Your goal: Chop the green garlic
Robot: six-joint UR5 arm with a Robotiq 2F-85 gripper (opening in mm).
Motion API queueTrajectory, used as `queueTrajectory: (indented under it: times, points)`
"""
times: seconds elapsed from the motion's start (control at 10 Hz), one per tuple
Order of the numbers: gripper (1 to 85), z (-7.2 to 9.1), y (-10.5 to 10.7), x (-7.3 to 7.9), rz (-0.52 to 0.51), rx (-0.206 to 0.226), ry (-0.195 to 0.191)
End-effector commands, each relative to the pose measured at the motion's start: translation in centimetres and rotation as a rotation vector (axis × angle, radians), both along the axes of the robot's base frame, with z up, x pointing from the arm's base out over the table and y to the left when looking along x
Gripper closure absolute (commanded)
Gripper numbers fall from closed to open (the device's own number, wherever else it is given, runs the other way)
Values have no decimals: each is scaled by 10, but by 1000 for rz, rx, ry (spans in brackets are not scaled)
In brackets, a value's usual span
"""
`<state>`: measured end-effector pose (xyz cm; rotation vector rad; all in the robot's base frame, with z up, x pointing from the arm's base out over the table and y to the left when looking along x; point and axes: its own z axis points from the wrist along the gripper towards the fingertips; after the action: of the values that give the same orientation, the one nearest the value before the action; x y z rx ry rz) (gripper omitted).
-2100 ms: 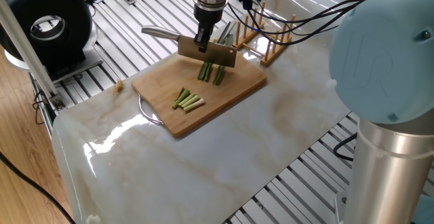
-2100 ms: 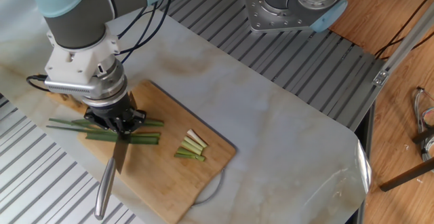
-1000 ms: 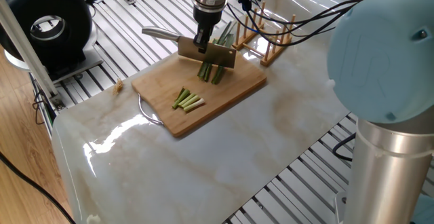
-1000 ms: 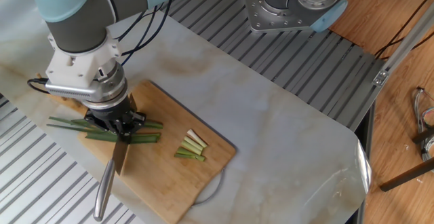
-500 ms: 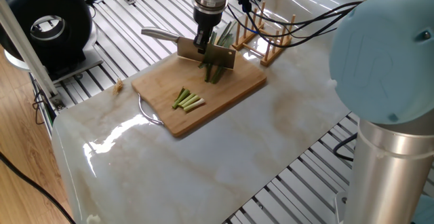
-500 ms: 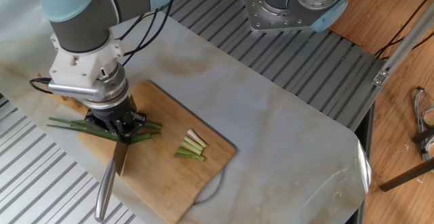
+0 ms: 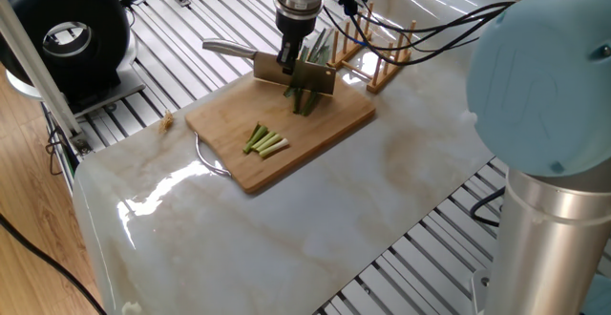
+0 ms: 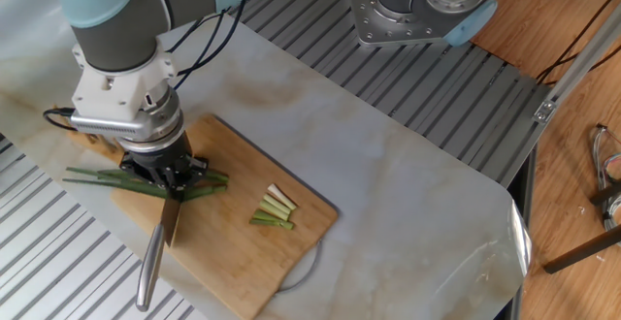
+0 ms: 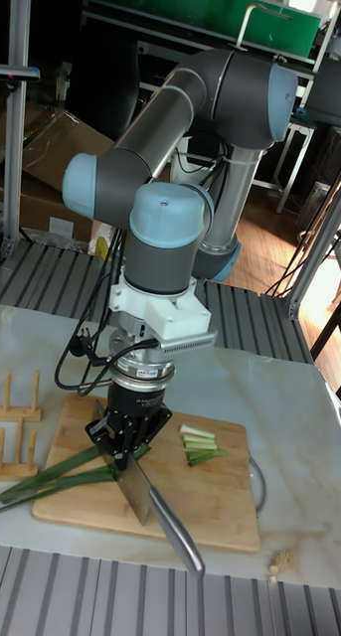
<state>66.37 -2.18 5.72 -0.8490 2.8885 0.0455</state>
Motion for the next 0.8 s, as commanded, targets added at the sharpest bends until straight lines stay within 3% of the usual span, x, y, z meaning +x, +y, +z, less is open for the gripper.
queueTrajectory:
  times: [0.0, 0.7]
  points:
    - [843, -5, -2, -5, -7, 12, -7]
    - [843, 5, 7, -2, -11, 34, 4]
